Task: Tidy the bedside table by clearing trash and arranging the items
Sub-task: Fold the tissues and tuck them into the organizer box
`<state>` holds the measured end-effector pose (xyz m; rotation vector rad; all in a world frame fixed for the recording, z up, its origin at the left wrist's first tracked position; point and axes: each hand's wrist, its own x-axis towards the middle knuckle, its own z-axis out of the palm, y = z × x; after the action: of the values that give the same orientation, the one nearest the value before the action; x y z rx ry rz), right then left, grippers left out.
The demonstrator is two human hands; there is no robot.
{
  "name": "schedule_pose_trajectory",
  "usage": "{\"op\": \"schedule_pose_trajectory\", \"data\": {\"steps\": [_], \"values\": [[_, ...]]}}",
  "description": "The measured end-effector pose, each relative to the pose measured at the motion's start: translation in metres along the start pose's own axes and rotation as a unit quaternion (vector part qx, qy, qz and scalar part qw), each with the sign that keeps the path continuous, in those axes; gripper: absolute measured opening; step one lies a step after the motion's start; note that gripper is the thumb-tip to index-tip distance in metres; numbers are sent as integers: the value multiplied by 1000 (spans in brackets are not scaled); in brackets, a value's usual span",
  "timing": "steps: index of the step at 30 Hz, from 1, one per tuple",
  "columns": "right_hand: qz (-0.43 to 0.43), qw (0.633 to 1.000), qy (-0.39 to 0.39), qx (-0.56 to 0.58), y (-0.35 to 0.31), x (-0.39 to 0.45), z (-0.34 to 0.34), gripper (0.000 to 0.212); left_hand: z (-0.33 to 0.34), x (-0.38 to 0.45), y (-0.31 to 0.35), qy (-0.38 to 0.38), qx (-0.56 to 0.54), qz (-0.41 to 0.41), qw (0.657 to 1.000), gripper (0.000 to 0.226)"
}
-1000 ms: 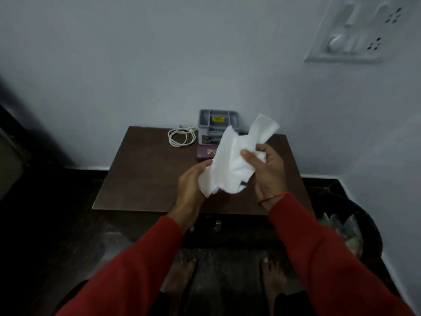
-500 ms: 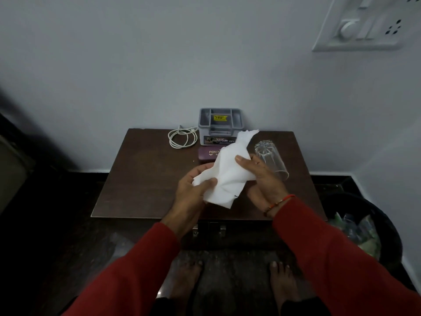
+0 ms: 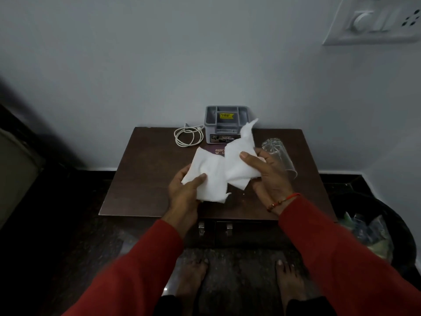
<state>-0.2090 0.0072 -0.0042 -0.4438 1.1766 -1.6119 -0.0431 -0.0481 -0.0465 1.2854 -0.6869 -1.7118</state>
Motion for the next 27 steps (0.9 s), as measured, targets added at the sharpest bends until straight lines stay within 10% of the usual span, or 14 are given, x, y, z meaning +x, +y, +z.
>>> {"op": "schedule_pose_trajectory", "data": {"steps": [7,17,23,27], "values": [[-95,940,-51,-325,19,-8,12,17,12,-8,0,-45,-81,-63,994,34],[-126,944,-73,-297,10,-12,15,12,8,-4,1,-65,-70,-66,993,42],[-165,829,-134,-518,19,-18,12,15,11,-8,9,-183,-111,-111,970,79],[-182,820,-110,-531,17,-18,13,9,12,-6,5,-99,-90,-46,990,55]]}}
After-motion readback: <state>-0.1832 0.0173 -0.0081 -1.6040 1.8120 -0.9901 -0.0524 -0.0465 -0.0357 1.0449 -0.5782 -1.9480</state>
